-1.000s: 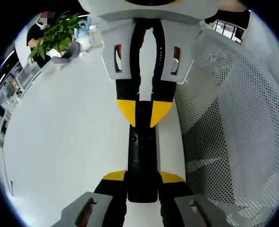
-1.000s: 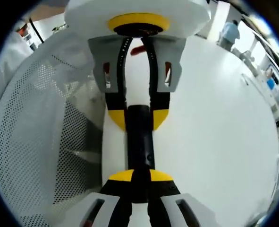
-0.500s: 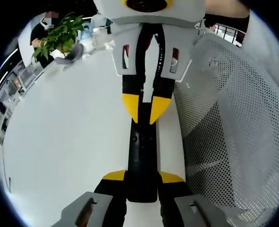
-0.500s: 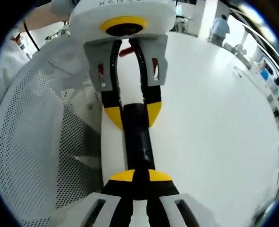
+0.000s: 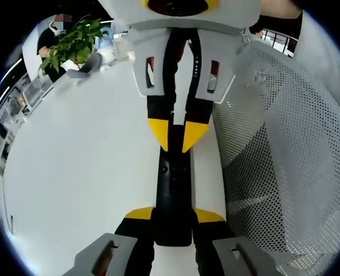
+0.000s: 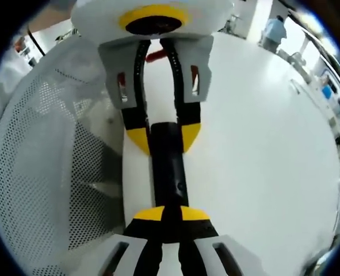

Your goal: Press the specified remote control buttons in sequence, fully releasing each button before pressing the next.

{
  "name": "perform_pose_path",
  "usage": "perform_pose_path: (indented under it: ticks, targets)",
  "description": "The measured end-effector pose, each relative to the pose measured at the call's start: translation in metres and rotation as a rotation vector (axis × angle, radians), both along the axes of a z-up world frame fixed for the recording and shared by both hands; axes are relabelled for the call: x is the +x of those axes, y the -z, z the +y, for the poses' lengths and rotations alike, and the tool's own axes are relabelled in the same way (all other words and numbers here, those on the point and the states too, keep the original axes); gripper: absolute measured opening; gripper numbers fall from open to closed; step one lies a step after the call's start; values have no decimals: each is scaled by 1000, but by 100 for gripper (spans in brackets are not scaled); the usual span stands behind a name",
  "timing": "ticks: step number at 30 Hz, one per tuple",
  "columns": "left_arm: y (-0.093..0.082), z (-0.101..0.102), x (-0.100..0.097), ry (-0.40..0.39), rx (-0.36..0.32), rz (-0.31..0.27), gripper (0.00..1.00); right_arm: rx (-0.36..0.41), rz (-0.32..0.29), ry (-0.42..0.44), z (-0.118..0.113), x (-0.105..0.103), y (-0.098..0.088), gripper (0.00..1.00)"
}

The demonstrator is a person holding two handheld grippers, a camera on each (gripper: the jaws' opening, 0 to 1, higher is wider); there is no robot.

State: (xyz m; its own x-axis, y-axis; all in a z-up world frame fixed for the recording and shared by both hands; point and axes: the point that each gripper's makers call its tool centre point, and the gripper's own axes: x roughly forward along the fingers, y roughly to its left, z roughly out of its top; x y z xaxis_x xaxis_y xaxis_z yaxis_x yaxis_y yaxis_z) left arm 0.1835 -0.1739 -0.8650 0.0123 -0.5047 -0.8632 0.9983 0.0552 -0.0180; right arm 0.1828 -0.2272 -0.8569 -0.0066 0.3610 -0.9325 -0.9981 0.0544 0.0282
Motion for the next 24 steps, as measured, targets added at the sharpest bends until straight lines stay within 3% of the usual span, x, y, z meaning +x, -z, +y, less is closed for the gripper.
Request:
perform_pose_path:
  ticks: [3,5,10,17,22,24]
  targets:
    - [0,0,0,3,4,0,24,29,-8,9,0,-1,-1,5]
    - [0,0,0,3,5,0,24,49,-68,-64,1,-2,-1,5]
    - [0,0,0,1,0,2,24,90,-41,-3,0,-1,-3,6]
    - [0,-1,0,-41,9,1,24,103,-45,11,-5,-1,-3,5]
    - [-1,0,1,-61,-29,7,24,99,-38,23,-7,0,-3,5]
    - [-1,0,1,-66,-51,10,24,61,-36,-12,-7,0,-2,4]
